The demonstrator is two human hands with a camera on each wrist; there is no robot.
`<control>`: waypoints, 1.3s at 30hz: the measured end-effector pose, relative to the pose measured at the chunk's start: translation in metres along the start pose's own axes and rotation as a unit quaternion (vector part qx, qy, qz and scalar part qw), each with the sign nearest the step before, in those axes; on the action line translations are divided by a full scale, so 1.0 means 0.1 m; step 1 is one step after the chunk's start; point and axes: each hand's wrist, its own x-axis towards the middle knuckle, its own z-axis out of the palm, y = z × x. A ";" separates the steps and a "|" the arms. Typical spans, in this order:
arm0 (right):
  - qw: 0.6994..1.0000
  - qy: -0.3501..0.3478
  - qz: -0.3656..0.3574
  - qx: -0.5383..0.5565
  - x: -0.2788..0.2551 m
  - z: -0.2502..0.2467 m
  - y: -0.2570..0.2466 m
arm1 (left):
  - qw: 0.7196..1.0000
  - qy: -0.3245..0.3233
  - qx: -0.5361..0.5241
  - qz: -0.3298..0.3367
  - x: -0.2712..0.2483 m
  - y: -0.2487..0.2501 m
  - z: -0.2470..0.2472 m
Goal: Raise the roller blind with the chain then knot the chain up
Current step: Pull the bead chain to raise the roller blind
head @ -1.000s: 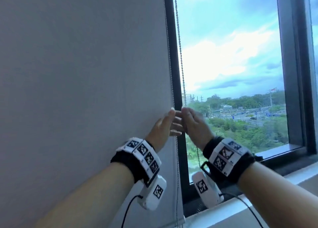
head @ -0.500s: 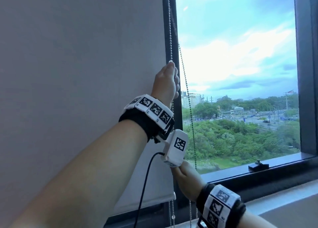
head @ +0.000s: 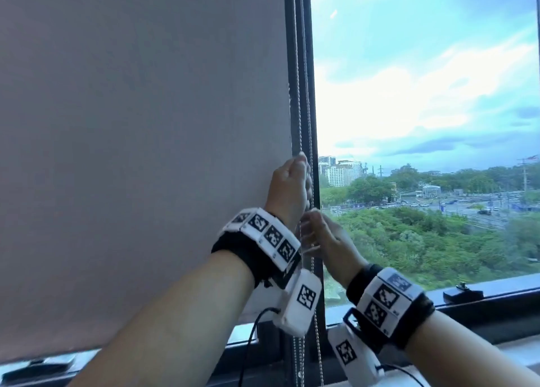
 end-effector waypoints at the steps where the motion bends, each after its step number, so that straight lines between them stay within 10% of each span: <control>1: 1.000 0.003 -0.002 0.004 0.06 -0.02 -0.05 | 1.000 0.006 0.014 -0.005 -0.07 -0.09 -0.01; 24: 0.992 0.047 -0.016 0.115 0.67 0.07 -0.84 | 0.970 -0.194 0.117 -0.091 -0.91 -0.80 -0.31; 39: 0.997 0.029 -0.053 -0.052 0.14 0.12 -0.11 | 0.993 -0.091 -0.055 -0.053 0.19 0.37 -0.29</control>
